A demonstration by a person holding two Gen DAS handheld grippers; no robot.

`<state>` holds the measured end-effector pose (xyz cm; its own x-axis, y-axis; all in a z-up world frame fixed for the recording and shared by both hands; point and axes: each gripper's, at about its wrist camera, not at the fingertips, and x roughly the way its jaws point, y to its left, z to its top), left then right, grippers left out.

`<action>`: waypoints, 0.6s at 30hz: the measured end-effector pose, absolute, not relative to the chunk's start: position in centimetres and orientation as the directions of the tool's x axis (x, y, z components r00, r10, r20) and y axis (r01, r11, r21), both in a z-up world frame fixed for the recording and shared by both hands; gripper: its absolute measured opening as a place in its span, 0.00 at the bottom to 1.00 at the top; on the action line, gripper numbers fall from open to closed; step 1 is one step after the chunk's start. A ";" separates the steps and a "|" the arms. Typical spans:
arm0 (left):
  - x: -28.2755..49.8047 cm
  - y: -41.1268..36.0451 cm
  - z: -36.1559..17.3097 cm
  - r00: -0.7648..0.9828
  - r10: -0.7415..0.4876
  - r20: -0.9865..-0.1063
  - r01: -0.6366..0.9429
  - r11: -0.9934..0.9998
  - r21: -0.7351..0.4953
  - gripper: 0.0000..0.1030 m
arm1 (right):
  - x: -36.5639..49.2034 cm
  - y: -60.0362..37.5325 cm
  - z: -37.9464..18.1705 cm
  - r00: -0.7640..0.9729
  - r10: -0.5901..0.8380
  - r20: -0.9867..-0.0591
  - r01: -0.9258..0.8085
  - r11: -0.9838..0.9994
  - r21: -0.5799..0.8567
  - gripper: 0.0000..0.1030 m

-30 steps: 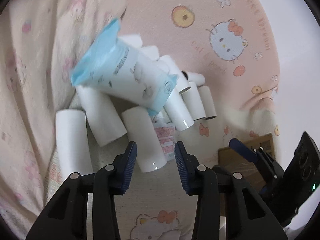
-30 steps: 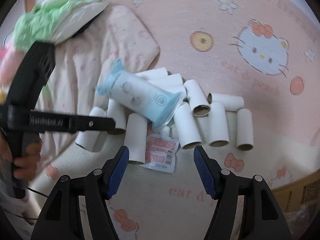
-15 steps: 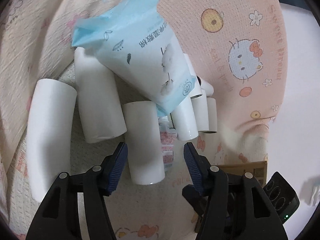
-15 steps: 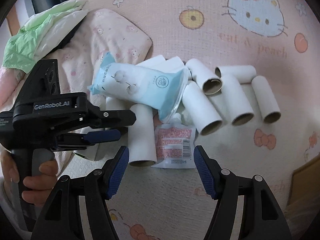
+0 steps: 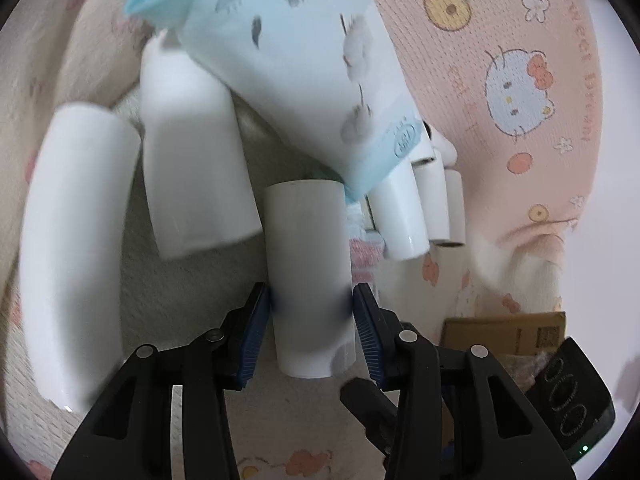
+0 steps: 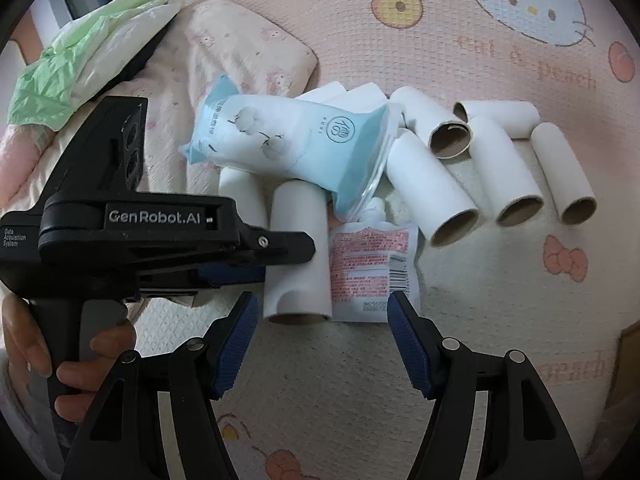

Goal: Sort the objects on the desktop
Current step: 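Close both grippers on another white cardboard tube, then lift the white tube off the sheet with both grippers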

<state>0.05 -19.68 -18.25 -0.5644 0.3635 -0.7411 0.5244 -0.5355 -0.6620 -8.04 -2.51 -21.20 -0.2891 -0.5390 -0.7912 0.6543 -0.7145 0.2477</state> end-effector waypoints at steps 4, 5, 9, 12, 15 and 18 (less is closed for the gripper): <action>0.8 -18.9 -18.7 -0.576 0.392 -0.717 0.512 -0.511 -0.690 0.46 | -7.6 -2.6 -21.6 -0.264 -0.543 -0.797 0.673 -0.696 0.252 0.63; 0.9 -18.6 -18.7 -0.578 0.399 -0.712 0.505 -0.510 -0.696 0.45 | -7.4 -2.3 -21.6 -0.257 -0.543 -0.799 0.675 -0.693 0.254 0.63; 1.3 -17.9 -18.4 -0.580 0.390 -0.715 0.488 -0.537 -0.688 0.45 | -6.5 -2.6 -22.1 -0.233 -0.537 -0.811 0.708 -0.665 0.237 0.41; 1.3 -17.4 -17.9 -0.573 0.379 -0.727 0.459 -0.586 -0.667 0.45 | -5.9 -2.5 -22.1 -0.243 -0.518 -0.820 0.730 -0.655 0.197 0.36; 1.1 -17.1 -17.6 -0.571 0.387 -0.724 0.443 -0.597 -0.669 0.45 | -6.1 -1.8 -21.9 -0.237 -0.522 -0.819 0.718 -0.662 0.215 0.36; 0.9 -16.7 -17.6 -0.566 0.413 -0.713 0.428 -0.592 -0.683 0.45 | -5.8 -1.2 -21.7 -0.246 -0.508 -0.826 0.715 -0.670 0.199 0.36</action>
<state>0.93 -16.75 -17.61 -0.5661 0.4134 -0.7132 0.4275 -0.5925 -0.6828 -5.84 -1.24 -21.67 -0.2461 -0.5075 -0.8257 0.7149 -0.6703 0.1989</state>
